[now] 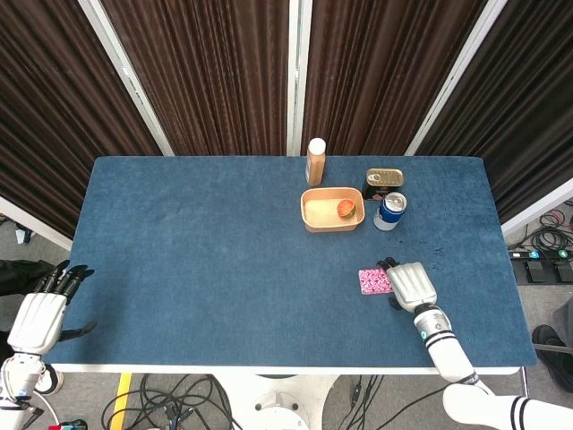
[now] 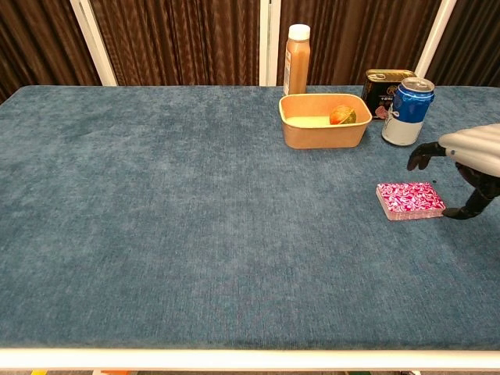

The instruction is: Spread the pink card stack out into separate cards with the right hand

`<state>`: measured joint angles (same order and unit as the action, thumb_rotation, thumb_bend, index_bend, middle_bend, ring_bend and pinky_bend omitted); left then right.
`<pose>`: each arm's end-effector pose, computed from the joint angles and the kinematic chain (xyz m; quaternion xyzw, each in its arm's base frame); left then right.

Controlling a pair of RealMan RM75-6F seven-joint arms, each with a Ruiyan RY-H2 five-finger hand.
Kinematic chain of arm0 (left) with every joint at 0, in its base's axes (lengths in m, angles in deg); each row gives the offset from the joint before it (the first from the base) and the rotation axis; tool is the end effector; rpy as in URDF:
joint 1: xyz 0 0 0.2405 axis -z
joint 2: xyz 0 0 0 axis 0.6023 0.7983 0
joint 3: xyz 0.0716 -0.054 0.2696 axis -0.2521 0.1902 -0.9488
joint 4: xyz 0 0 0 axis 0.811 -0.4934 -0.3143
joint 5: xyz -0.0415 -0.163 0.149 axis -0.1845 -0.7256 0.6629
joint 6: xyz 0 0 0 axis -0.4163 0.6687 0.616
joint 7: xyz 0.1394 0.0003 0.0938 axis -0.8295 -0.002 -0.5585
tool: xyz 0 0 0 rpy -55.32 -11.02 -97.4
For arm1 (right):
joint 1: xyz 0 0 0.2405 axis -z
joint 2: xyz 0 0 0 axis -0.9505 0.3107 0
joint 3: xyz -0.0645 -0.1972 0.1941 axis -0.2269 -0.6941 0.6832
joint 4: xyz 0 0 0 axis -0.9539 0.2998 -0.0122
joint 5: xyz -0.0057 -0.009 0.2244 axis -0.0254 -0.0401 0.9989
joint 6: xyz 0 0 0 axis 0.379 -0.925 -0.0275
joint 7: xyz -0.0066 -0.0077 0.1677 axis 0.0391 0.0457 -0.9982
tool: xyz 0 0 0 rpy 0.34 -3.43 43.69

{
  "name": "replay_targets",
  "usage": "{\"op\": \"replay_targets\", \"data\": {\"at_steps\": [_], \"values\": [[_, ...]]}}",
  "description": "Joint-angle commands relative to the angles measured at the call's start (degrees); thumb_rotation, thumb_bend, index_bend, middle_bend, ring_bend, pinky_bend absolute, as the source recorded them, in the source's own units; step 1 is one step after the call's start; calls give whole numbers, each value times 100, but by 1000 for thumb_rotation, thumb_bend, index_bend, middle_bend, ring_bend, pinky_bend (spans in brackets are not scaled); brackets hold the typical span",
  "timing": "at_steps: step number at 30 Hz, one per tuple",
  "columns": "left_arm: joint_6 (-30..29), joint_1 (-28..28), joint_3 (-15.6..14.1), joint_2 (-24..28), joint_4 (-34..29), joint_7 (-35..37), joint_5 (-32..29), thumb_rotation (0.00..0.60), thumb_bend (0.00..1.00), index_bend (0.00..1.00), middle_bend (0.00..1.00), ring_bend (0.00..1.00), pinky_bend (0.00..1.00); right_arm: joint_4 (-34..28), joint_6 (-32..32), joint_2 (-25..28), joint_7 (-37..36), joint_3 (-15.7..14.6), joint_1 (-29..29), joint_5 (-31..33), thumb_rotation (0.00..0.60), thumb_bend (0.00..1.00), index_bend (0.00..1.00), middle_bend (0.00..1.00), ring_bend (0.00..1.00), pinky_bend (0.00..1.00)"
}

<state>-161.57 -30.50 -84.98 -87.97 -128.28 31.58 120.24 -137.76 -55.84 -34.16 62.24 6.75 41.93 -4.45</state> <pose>-0.3526 0.2068 0.1214 -0.6311 -0.3880 -0.3859 0.5498 -0.2582 -0.3277 -0.0097 0.7553 -0.3816 0.2024 0.4929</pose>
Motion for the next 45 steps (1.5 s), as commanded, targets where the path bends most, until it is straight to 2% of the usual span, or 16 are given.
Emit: {"op": "replay_targets", "data": {"at_steps": [1, 9, 45], "values": [[-6, -2, -4, -5, 17, 17, 7, 600, 6, 176, 150, 23, 191, 105, 41, -109, 122, -11, -153, 193, 600, 162, 240, 227, 723, 835], [-8, -15, -1, -17, 67, 67, -19, 600, 7, 176, 150, 23, 191, 311, 25, -294, 247, -119, -377, 562, 600, 176, 246, 235, 724, 835], [-5, -27, 40, -51, 136, 204, -101, 600, 6, 176, 150, 23, 185, 711, -240, -719, 190, -381, -770, 929, 600, 205, 281, 270, 724, 835]]}}
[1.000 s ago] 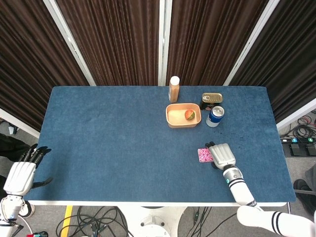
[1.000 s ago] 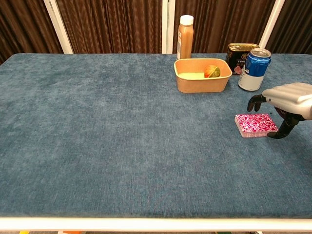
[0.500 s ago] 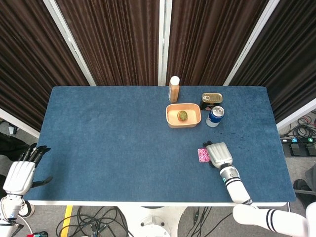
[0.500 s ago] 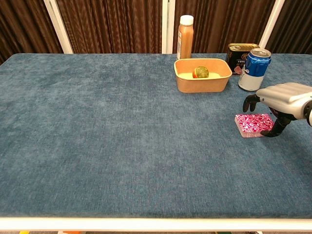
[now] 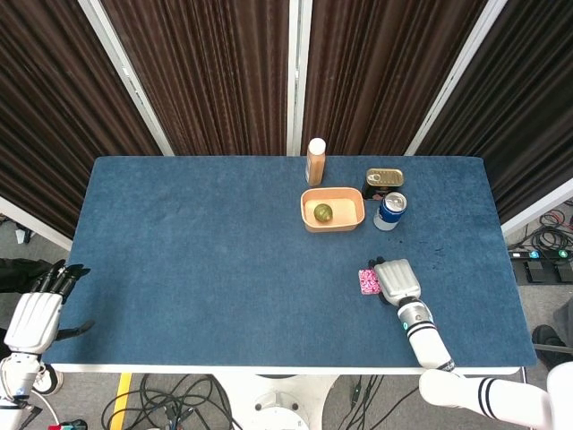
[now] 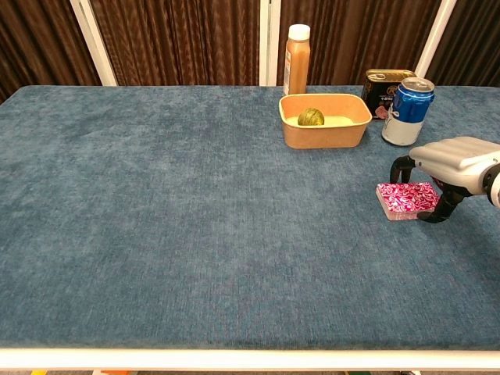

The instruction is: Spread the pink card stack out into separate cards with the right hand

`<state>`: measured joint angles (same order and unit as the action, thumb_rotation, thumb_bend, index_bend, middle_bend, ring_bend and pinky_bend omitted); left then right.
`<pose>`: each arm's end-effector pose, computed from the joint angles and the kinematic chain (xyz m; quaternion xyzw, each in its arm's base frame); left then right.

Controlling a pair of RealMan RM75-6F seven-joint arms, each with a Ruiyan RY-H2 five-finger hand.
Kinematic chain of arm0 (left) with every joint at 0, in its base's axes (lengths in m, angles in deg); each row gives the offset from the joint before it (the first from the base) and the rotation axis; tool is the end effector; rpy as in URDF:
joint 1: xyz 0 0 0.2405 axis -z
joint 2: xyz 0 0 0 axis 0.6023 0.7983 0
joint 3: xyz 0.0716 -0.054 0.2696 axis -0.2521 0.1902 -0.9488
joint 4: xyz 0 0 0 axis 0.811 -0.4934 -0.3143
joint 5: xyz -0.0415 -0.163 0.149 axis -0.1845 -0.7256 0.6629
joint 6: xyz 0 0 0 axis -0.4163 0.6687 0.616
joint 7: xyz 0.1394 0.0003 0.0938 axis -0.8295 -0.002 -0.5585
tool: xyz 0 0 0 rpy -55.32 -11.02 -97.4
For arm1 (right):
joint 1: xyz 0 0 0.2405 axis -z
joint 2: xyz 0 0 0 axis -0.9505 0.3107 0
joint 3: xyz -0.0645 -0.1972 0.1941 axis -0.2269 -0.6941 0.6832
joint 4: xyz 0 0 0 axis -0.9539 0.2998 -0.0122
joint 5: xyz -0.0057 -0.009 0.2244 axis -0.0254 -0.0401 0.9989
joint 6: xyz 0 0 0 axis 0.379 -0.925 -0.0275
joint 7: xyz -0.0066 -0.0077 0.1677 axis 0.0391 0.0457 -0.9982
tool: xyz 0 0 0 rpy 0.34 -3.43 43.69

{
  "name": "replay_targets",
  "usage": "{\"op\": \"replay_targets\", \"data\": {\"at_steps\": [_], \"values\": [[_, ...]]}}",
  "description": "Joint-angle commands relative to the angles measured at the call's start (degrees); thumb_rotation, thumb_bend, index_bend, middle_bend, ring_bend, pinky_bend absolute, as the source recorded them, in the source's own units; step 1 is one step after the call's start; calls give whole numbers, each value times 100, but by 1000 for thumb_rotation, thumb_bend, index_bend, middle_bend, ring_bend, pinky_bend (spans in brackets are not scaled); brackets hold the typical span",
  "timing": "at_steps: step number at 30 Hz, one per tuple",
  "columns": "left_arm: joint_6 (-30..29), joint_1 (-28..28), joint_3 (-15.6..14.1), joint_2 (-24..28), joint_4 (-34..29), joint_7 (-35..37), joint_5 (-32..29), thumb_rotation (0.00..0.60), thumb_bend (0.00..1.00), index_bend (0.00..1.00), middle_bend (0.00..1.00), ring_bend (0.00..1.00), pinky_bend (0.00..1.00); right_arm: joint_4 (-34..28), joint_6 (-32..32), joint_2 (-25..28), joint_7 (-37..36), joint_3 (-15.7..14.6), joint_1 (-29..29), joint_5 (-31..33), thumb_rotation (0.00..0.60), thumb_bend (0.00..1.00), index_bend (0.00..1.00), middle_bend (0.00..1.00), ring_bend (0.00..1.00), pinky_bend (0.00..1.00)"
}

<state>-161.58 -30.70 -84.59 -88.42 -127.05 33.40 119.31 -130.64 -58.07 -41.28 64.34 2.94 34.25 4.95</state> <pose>-0.3588 0.2078 0.1231 -0.6199 -0.3966 -0.3896 0.5538 -0.2525 -0.3479 -0.0478 0.7579 -0.3823 0.1730 0.4996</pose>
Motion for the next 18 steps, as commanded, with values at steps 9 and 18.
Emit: {"op": "replay_targets", "data": {"at_steps": [9, 18], "values": [[-11, -10, -1, -12, 36, 25, 2, 600, 6, 176, 150, 23, 185, 10, -54, -26, -48, -50, -19, -10, 600, 211, 300, 284, 724, 835], [12, -4, 10, -22, 70, 63, -24, 600, 7, 176, 150, 23, 185, 58, -143, -81, -97, -52, -26, -61, 600, 230, 339, 317, 724, 835]]}}
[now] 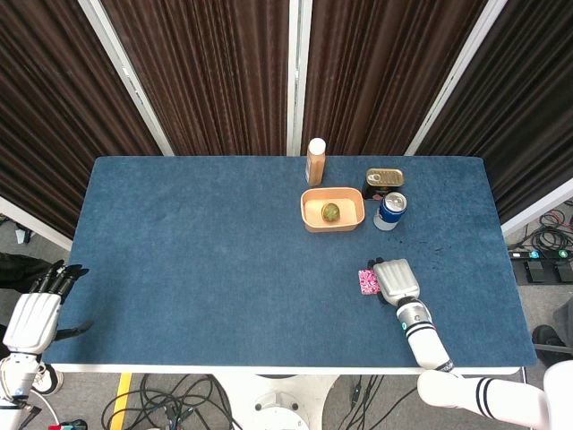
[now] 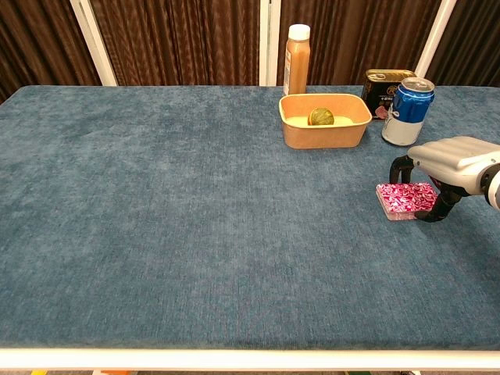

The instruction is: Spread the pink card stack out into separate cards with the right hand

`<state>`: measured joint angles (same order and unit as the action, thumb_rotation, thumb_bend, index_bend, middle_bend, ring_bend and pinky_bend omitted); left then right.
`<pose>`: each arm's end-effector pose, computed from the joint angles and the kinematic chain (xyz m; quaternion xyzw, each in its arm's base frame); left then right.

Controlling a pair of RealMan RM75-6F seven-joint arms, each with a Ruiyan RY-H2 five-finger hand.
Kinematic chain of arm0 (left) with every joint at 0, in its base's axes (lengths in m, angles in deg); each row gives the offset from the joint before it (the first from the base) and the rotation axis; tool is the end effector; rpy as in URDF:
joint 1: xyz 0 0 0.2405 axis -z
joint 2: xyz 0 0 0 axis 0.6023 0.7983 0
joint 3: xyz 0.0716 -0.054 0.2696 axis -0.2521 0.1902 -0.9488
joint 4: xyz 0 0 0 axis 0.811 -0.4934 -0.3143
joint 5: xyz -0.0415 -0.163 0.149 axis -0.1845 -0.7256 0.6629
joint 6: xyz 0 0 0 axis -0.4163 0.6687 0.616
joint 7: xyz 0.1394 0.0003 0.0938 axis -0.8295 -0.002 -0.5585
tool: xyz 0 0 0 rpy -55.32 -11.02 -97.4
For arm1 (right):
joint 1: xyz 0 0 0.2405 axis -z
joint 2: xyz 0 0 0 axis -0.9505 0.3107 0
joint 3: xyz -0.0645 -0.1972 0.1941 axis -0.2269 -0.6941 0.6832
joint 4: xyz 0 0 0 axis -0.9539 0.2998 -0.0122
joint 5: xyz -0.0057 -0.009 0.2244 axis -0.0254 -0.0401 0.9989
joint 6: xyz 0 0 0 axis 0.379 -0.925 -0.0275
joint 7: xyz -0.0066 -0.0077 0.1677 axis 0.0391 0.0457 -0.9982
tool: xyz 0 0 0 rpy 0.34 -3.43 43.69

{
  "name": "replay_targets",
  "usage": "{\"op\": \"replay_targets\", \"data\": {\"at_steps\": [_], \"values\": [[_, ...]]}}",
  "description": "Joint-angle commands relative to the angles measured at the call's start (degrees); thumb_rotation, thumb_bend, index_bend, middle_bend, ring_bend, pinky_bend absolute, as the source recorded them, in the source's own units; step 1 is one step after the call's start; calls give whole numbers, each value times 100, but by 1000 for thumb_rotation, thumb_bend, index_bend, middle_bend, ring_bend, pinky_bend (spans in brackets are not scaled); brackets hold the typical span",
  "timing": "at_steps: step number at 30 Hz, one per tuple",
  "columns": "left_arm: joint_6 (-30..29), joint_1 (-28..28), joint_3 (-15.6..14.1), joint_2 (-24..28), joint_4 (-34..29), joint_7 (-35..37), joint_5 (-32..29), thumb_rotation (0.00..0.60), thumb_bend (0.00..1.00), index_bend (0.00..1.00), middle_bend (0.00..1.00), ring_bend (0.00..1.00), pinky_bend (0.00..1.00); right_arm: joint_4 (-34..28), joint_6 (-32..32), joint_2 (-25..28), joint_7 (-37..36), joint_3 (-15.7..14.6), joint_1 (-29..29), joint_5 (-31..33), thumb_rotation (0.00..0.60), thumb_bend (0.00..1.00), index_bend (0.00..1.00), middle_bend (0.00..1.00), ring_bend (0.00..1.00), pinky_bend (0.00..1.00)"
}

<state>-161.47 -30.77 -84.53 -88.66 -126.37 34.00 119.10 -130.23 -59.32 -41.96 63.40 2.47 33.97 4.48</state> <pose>-0.3617 0.2079 0.1230 -0.6178 -0.3989 -0.3892 0.5547 -0.2504 -0.3481 -0.0495 0.7546 -0.3814 0.1808 0.5024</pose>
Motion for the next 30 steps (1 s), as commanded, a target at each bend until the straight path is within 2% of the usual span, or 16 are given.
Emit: {"op": "replay_targets", "data": {"at_steps": [1, 18, 30], "values": [[-2, 0, 3, 2, 4, 6, -2, 600, 6, 176, 150, 23, 185, 26, -23, -18, -1, -8, 3, -10, 600, 233, 344, 321, 724, 835], [8, -4, -1, -8, 37, 56, -8, 600, 7, 176, 150, 23, 185, -24, -177, 11, -94, 42, 34, -135, 600, 269, 416, 377, 752, 835], [-17, -7, -2, -4, 29, 77, 17, 600, 6, 176, 150, 23, 185, -661, -403, 121, 327, 186, -135, -36, 600, 267, 424, 386, 752, 835]]}}
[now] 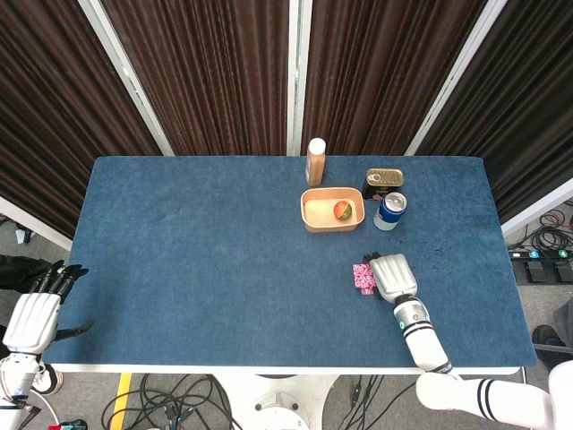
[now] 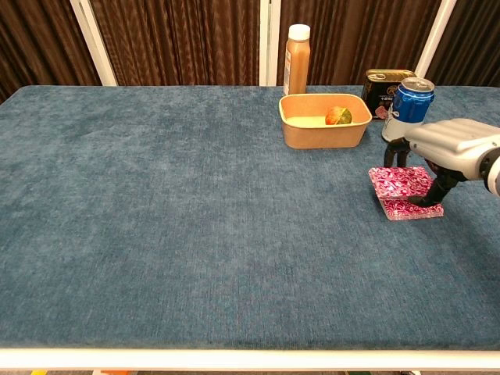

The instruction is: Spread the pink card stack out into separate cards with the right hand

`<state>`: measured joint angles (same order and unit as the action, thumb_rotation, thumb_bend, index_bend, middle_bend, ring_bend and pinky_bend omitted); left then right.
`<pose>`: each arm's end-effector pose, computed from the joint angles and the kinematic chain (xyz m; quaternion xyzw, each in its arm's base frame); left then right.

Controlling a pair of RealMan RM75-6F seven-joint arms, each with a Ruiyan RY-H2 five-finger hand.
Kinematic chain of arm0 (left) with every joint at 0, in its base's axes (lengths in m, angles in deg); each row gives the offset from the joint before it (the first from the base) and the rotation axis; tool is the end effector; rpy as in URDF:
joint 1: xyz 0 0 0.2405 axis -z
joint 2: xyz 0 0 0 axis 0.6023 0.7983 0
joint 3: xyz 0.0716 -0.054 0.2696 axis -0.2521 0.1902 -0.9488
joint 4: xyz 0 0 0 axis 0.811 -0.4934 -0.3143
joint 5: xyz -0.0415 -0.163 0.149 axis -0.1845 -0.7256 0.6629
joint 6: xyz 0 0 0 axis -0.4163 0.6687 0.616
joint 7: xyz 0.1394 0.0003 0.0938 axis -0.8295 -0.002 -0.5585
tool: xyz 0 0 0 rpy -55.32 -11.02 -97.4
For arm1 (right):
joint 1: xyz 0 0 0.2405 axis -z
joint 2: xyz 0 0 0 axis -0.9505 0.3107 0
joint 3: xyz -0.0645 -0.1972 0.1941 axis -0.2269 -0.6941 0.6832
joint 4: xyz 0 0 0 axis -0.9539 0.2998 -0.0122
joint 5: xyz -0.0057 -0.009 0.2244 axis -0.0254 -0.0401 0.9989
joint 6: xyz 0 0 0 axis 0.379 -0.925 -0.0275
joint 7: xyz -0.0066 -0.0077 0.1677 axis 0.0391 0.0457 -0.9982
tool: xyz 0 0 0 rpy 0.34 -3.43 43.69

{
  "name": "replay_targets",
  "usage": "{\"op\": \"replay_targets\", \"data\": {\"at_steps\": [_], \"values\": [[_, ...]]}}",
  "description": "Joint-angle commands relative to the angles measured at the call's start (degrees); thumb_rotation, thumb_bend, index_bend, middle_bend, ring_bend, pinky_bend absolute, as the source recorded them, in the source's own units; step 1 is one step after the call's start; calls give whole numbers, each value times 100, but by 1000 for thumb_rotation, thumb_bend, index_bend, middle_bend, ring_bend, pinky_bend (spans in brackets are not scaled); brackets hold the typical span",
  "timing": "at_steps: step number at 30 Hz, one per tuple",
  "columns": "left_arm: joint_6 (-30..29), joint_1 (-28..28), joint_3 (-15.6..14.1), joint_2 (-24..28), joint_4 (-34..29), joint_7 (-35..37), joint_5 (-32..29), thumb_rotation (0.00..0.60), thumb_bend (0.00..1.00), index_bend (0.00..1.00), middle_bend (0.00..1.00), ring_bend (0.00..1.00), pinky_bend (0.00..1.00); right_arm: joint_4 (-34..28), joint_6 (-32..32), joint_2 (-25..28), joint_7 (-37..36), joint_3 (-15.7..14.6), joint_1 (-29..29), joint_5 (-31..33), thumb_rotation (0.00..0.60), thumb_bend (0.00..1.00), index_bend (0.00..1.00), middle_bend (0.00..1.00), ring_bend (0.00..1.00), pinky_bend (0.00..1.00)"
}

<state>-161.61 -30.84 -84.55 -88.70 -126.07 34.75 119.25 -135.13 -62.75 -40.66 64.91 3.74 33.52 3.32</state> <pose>-0.3624 0.2074 0.1234 -0.6162 -0.4008 -0.3922 0.5530 -0.2254 -0.3481 -0.0385 0.7510 -0.3687 0.2108 0.5056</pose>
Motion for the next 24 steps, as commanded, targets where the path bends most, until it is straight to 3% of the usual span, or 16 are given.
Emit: {"op": "replay_targets", "data": {"at_steps": [1, 8, 24], "values": [[-4, 1, 1, 2, -4, 7, 4, 600, 6, 176, 150, 23, 185, -238, -80, -39, 265, 77, -135, 114, 600, 268, 424, 386, 752, 836], [-25, -13, 8, 22, 7, 66, -7, 600, 6, 176, 150, 23, 185, -535, -262, -591, 1050, 283, -594, 579, 600, 271, 427, 390, 752, 835], [-40, -59, 9, 45, 142, 288, -49, 600, 7, 176, 150, 23, 185, -41, -770, -1789, 1910, 526, -1212, 1510, 600, 271, 428, 380, 752, 835]]}}
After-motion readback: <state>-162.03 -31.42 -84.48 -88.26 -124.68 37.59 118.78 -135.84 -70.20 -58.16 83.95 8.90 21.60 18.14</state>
